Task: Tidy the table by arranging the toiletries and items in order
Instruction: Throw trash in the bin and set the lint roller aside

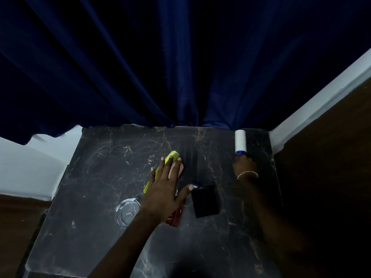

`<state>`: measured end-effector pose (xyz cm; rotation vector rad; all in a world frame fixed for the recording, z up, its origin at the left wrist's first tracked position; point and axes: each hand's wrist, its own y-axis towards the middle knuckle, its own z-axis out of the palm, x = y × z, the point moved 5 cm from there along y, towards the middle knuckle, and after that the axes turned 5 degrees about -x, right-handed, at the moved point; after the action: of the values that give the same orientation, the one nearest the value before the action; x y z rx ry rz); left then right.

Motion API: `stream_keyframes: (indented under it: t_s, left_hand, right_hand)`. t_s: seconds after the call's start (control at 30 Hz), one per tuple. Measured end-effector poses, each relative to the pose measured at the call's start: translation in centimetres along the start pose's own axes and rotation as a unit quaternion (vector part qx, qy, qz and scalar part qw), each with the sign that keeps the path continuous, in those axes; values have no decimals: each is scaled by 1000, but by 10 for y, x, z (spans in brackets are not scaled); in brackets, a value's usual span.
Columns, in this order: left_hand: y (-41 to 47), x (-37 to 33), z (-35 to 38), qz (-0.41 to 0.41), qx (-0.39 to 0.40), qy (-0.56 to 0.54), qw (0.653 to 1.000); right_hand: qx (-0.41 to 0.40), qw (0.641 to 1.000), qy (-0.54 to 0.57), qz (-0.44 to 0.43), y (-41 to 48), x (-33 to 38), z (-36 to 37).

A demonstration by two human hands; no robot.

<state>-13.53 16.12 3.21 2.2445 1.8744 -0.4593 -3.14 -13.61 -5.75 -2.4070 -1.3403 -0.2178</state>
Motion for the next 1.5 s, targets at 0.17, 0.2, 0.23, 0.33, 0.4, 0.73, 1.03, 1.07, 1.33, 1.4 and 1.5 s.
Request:
stream_keyframes:
  t_s: [0.17, 0.2, 0.23, 0.33, 0.4, 0.73, 1.03, 1.07, 1.33, 1.4, 1.5]
  left_hand:
    - [1, -1, -2, 0, 2, -8, 1000]
    - [2, -1, -2, -1, 5, -8, 1000]
    - [2, -2, -2, -3, 8, -8, 1000]
    - [0, 0, 0, -10, 18, -15, 1000]
    - [-2, 1, 1, -12, 22, -13, 1000]
    - [7, -6, -2, -3, 31, -35, 999]
    - [75, -33, 8, 18, -4, -157, 988]
    - [90, -37, 14, 13, -6, -178, 984]
    - [196, -76, 81, -23, 35, -236, 971]
    - [214, -87, 99, -14, 57, -232, 971]
    - [228, -101, 119, -10, 81, -300, 951]
  right_hand:
    - [4, 998, 31, 63, 9, -27, -11]
    - [7, 998, 30, 61, 10, -28, -11]
    - [8, 998, 32, 57, 11, -29, -12]
    - [13, 998, 56, 34, 14, -27, -11]
    - [15, 997, 72, 15, 13, -22, -12]
    - [12, 993, 69, -96, 23, 21, -63]
    - [-24, 983, 113, -140, 41, 64, -114]
    - [-27, 982, 119, -141, 45, 68, -114]
    - [-47, 976, 146, -152, 68, 78, -121]
    - [-38, 972, 157, -169, 71, 81, -120]
    - [-25, 967, 170, -186, 72, 85, -118]
